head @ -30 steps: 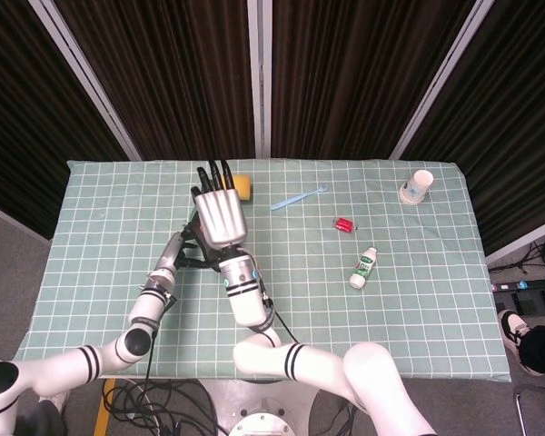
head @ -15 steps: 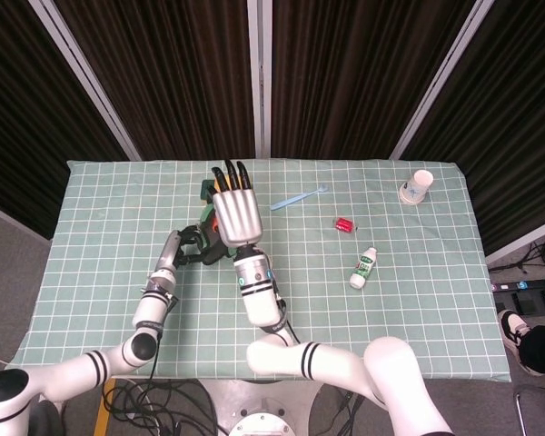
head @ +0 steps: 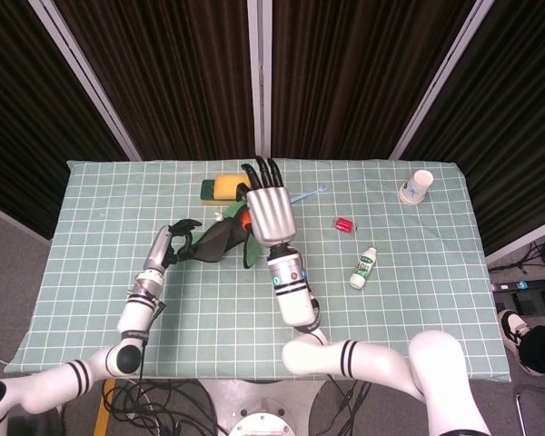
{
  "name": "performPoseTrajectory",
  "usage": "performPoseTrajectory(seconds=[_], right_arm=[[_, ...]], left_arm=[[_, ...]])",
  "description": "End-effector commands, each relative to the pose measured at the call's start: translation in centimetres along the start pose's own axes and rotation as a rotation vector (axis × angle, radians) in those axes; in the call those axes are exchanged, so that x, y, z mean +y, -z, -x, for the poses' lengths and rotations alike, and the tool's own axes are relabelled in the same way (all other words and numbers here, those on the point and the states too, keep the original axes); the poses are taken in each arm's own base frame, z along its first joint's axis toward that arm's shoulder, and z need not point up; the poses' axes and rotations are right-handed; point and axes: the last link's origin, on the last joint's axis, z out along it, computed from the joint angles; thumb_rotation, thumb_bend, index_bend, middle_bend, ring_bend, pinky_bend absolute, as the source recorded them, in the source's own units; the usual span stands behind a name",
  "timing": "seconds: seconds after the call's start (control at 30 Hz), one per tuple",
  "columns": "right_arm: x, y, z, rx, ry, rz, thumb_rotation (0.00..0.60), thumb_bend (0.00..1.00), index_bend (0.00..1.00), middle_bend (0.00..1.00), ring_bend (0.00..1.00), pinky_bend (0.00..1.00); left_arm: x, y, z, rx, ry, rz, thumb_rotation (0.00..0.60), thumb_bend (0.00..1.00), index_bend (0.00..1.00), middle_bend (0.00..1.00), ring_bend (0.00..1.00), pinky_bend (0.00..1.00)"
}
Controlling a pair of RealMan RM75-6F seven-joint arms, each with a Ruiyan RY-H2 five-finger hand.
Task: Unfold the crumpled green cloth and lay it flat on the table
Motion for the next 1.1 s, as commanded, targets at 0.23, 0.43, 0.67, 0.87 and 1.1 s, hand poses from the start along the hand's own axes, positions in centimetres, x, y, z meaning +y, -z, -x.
performPoseTrajectory(seconds=[0.23,0.43,0.67,0.87,1.1], right_arm=[[3.9,2.4,-1.7,-0.060,-0.080,0.010,0.600,0.44,0.63,0.18,0.04,0.08],[4.7,3.0,-2.6,-0.118,-0.157,-0.006,0.600,0.45,0.63,0.18,0.04,0.08],[5.5,1.0,-1.8,-0.153,-0.244,0.011,0.600,0.44,0.65,0.18,0.04,0.08],[5.9,-1.4,-1.6,-0.119,-0.363,0.023,0.600,0.44,0.65,0.19,0.06,0.08],[6.8,-3.1,-2.1,-0.076,-0.453,-0.026,0.600,0.44,0.66,0.22,0.07,0.08]], left_arm=[[1.1,3.4,-4.0,-0.039,-0.074,0.103,0.600,0.57,0.84,0.40,0.27,0.25],[2.4,3.4,-5.8,-0.005,-0.118,0.154,0.600,0.53,0.84,0.41,0.27,0.25],[3.1,1.1,-6.9,0.085,-0.193,0.168,0.600,0.53,0.84,0.41,0.27,0.24],[4.5,-2.0,-7.9,0.224,-0.251,0.210,0.600,0.53,0.84,0.41,0.27,0.24],[6.3,-3.6,-9.0,0.353,-0.288,0.290,0.600,0.53,0.84,0.41,0.27,0.24]])
